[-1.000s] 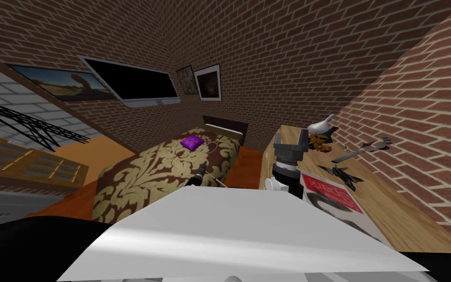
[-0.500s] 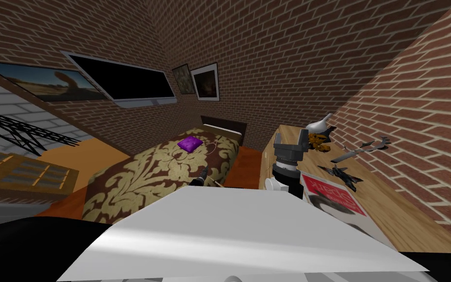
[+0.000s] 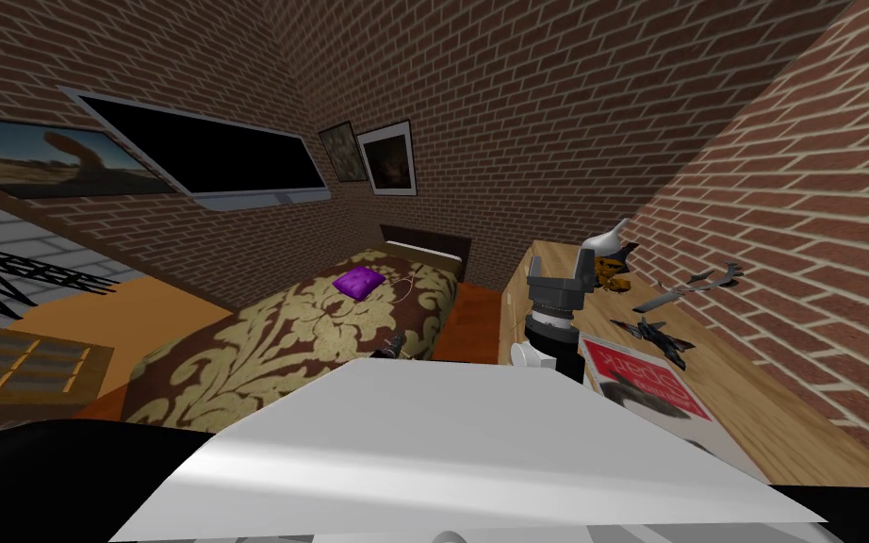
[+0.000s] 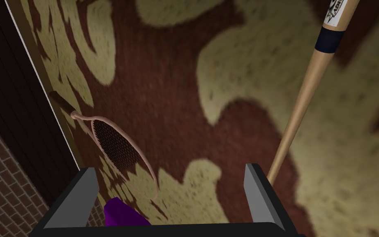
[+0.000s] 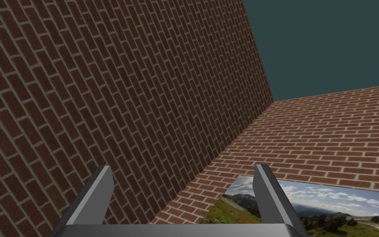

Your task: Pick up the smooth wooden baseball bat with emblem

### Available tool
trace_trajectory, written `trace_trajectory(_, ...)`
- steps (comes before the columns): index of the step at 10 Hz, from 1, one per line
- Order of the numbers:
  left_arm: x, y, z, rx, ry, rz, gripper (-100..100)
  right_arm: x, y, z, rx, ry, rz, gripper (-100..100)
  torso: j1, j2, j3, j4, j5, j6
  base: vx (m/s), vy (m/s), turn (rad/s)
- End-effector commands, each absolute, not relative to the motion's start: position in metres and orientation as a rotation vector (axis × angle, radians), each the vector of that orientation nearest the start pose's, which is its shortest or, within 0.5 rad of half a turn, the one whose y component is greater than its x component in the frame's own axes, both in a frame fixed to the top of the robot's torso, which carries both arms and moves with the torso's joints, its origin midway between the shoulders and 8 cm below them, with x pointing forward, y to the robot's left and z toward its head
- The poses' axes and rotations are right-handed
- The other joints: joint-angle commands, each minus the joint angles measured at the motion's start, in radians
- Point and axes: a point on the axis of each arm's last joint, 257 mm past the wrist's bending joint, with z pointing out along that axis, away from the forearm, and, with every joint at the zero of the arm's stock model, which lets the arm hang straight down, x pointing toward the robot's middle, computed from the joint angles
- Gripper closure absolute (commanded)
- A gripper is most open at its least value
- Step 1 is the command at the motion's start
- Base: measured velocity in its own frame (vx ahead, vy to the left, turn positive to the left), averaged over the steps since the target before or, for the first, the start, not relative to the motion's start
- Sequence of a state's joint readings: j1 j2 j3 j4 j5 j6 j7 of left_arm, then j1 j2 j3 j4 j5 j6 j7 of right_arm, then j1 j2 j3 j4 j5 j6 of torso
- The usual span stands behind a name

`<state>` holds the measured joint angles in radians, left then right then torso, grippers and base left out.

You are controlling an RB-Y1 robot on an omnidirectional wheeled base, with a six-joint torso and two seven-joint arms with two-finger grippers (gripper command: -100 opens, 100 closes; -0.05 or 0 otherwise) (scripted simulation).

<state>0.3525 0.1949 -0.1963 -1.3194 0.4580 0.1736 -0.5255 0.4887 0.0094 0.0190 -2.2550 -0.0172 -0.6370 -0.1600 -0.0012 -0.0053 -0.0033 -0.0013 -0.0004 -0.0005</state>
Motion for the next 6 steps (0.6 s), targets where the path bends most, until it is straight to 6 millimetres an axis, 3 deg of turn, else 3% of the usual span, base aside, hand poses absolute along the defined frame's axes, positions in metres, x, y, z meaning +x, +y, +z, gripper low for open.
trace_trajectory(1, 0.289, 0.244, -0.555, -1.494, 2.031, -0.674, -100, 0.325, -0.272, 0.042, 0.629, 0.467, 1.512, 0, 0.0, 0.0, 0.0, 0.0, 0.0, 0.0, 0.071, 0.013, -0.044)
trace_trajectory(5, 0.225, 0.231, -0.609, -1.596, 2.23, -0.575, -100, 0.325, -0.272, 0.042, 0.629, 0.467, 1.512, 0, 0.001, 0.0, 0.0, 0.0, 0.0, -0.001, 0.084, 0.024, -0.093)
trace_trajectory(6, 0.225, 0.231, -0.609, -1.596, 2.23, -0.575, -100, 0.325, -0.272, 0.042, 0.629, 0.467, 1.512, 0, 0.001, 0.0, 0.0, 0.0, 0.0, 0.0, 0.055, 0.003, -0.03)
